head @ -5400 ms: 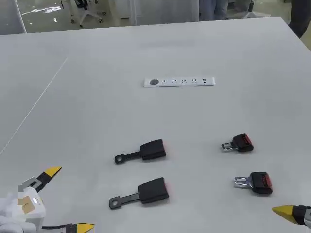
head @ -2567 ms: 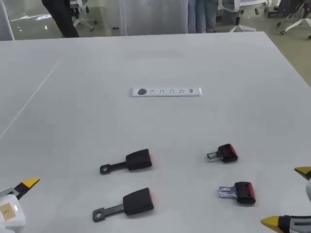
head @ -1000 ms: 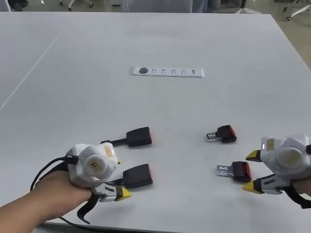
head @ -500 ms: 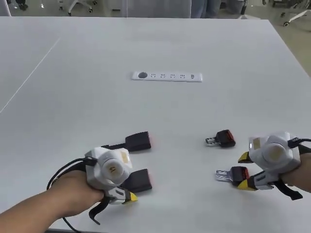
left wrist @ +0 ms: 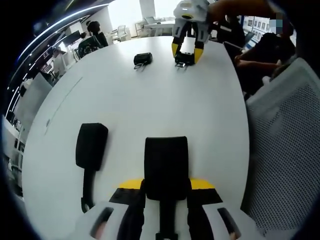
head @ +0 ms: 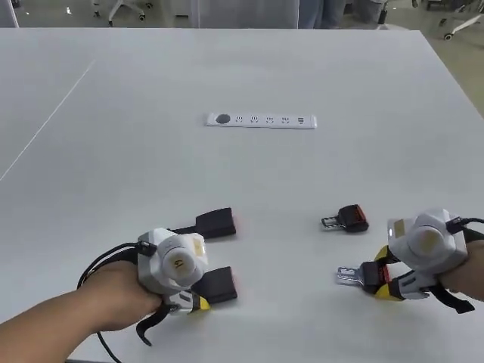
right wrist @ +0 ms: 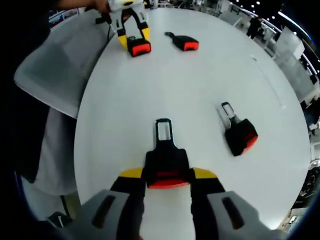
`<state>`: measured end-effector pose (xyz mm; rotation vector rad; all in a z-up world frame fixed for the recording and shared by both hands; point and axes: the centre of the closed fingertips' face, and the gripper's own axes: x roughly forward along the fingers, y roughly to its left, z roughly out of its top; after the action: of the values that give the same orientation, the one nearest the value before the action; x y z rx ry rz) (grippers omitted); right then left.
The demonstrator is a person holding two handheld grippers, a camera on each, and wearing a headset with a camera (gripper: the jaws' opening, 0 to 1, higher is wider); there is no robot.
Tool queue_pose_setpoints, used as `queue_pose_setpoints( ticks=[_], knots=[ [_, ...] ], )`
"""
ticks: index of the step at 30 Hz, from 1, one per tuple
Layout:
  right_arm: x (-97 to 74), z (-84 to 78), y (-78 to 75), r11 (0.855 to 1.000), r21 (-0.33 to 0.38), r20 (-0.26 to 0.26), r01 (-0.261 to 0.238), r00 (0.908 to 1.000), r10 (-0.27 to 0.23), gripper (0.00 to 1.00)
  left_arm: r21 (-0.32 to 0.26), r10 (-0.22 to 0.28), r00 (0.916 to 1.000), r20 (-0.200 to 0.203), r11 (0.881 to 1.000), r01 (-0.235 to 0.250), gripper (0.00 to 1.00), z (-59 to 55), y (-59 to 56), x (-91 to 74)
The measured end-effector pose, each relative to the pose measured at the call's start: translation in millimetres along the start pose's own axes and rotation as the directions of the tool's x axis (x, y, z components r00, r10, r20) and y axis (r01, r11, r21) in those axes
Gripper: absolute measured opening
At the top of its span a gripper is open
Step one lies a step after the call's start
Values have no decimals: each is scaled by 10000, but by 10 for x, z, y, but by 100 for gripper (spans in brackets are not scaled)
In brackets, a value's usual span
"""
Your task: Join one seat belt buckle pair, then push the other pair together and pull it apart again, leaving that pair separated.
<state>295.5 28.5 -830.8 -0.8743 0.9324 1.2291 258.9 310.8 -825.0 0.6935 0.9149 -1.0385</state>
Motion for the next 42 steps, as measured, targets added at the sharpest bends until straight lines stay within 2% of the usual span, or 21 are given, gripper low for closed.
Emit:
queue_pose_setpoints(
  ticks=[11,14,24,33,38,42],
  knots=[
    [13,-1,1,9994,69,-135,-347,9993,348,35,183,-344,9994,4,9992,343,33,1,-5,19],
    [15,6,-3,9977,662,-453,-119,9989,149,35,84,-370,9993,-47,9993,371,33,2,-9,25],
    [8,1,16,9987,464,-755,-194,9969,229,35,97,-384,9992,-99,9992,385,33,7,-23,30],
    [7,22,75,9985,-186,-945,-511,9943,491,35,70,-372,9993,-89,9993,373,33,7,-24,29],
    [47,141,152,9979,-387,-834,-517,9953,483,35,92,-372,9992,-145,9993,373,33,8,-22,31],
    [83,231,158,9972,-540,-765,-520,9959,478,35,112,-373,9992,-154,9992,375,33,7,-24,28]
  ],
)
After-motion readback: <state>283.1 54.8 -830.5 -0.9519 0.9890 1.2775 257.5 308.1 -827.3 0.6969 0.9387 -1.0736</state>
